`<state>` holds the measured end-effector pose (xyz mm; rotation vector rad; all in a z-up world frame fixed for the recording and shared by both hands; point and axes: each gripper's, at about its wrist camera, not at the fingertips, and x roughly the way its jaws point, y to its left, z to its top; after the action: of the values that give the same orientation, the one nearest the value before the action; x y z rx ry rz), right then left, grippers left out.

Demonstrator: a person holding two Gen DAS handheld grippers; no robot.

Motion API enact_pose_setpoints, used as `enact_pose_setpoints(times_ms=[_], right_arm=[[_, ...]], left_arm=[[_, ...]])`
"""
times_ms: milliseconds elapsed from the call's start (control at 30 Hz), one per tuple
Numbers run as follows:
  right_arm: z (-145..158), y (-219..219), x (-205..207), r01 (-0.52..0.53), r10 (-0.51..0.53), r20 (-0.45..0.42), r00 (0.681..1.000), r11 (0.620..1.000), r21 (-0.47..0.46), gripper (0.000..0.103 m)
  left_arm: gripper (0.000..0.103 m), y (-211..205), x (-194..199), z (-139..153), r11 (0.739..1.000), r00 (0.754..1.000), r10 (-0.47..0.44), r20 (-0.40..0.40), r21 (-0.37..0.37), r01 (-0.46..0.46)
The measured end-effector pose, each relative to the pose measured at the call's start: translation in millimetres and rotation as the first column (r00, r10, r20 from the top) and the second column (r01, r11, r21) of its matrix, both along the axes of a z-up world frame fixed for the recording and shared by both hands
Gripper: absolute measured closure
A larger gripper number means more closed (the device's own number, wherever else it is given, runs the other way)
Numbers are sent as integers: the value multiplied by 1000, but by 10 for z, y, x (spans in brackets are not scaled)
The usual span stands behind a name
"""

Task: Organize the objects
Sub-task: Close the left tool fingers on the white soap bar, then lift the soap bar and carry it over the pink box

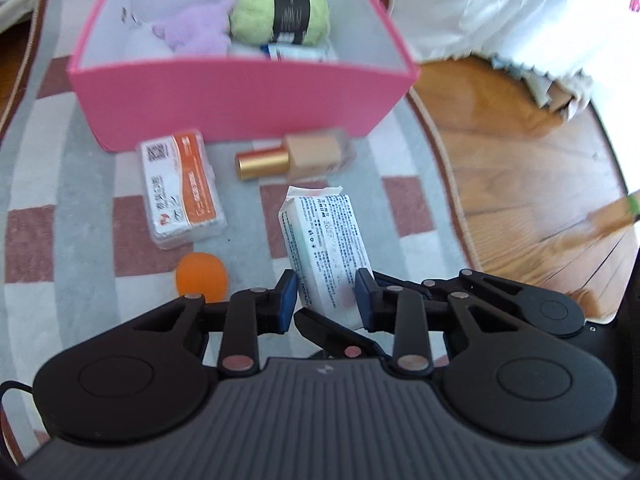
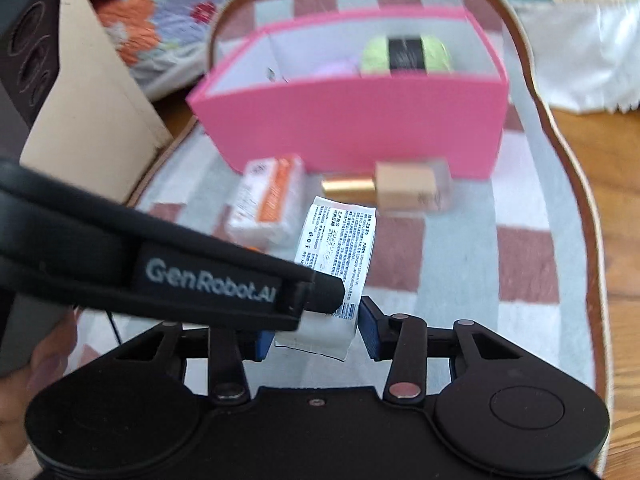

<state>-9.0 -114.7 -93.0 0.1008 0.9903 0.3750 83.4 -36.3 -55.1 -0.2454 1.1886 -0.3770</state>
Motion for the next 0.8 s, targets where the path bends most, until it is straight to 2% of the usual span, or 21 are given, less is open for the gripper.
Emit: enact_pose_setpoints(times_ms=[33,167,300,533,600,667,800], right_arm=[[55,-102,44,-2,2,2,1000,1000,0,55],[376,-53,58,-16,15,44,999,1000,19,55],[626,9,107,-39,39,144,989,999,1,55],[1074,71,468,-62,65,190,980,998,-22,55],[1171,43,619,-64,67,180,981,998,-21,55],[1212,1,825,-76,77,146,986,997,-12,55],[1107,-37,1287,-102,102,78,992,995,-2,55]], left_arm=[[73,31,-22,92,1000,1000,10,13,-13,-10],[72,177,-52,455,997,996,49,70,-63,-45],[73,242,-20,751,998,989,53,139,-53,-46],[73,350,289,1155,994,979,83,189,-79,-69],[73,337,441,1204,995,979,82,185,-70,-70],[73,348,647,1195,994,985,95,146,-65,-86],[73,351,1098,1029,994,991,101,87,-45,-98]])
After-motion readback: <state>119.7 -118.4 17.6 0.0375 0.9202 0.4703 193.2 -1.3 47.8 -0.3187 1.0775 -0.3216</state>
